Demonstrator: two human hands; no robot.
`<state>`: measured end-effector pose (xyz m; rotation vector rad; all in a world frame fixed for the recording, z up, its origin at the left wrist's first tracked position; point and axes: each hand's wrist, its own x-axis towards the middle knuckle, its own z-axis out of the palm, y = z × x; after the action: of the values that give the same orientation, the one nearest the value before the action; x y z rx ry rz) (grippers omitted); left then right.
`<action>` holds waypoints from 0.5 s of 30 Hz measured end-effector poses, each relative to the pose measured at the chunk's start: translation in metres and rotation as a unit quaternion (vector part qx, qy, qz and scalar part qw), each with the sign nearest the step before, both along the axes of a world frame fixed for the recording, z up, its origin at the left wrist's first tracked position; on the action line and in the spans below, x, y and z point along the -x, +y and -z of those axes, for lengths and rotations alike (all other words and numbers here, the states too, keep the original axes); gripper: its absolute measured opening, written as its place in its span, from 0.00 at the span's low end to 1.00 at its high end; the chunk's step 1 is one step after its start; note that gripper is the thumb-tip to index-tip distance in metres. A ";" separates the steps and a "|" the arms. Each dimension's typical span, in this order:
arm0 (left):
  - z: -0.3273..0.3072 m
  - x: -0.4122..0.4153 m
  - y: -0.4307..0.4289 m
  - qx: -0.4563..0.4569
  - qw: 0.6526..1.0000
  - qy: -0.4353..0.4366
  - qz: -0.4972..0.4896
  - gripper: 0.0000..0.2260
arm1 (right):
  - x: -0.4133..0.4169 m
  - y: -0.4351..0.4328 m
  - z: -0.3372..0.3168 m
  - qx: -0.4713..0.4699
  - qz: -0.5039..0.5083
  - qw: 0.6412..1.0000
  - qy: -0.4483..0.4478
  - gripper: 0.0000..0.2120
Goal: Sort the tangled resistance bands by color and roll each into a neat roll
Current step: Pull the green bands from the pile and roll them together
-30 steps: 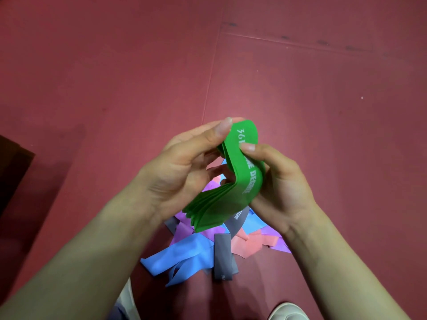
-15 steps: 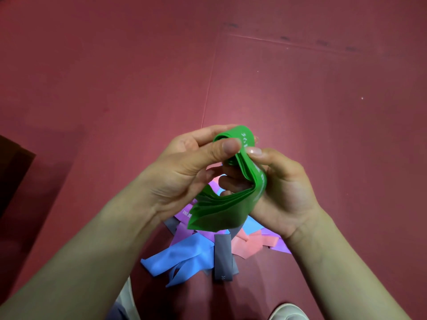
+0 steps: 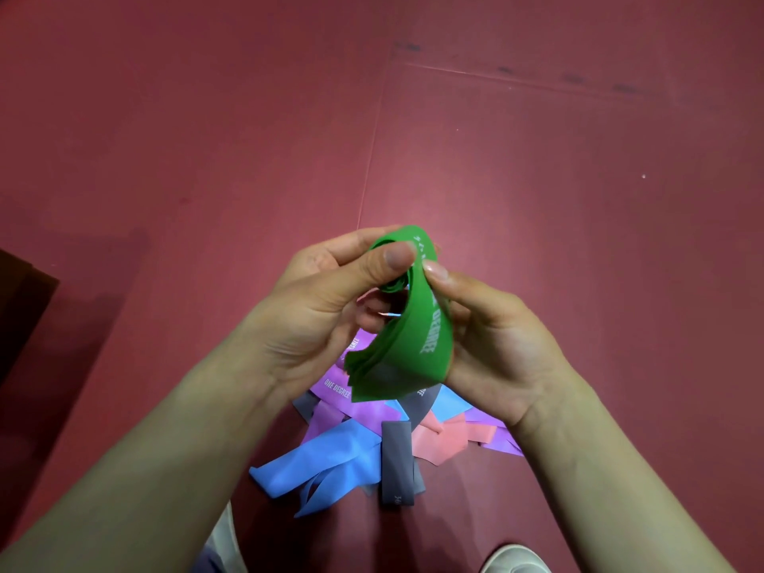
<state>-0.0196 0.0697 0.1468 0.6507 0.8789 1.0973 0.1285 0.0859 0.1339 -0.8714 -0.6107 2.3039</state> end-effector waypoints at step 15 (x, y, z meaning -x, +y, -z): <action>-0.002 -0.010 0.004 0.038 0.999 0.021 -0.001 0.26 | 0.003 0.002 0.002 0.000 0.062 0.997 0.045 0.06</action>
<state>-0.0095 0.0737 0.1489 0.6120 0.9526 1.0501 0.1252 0.0884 0.1320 -0.7791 -0.5044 2.2183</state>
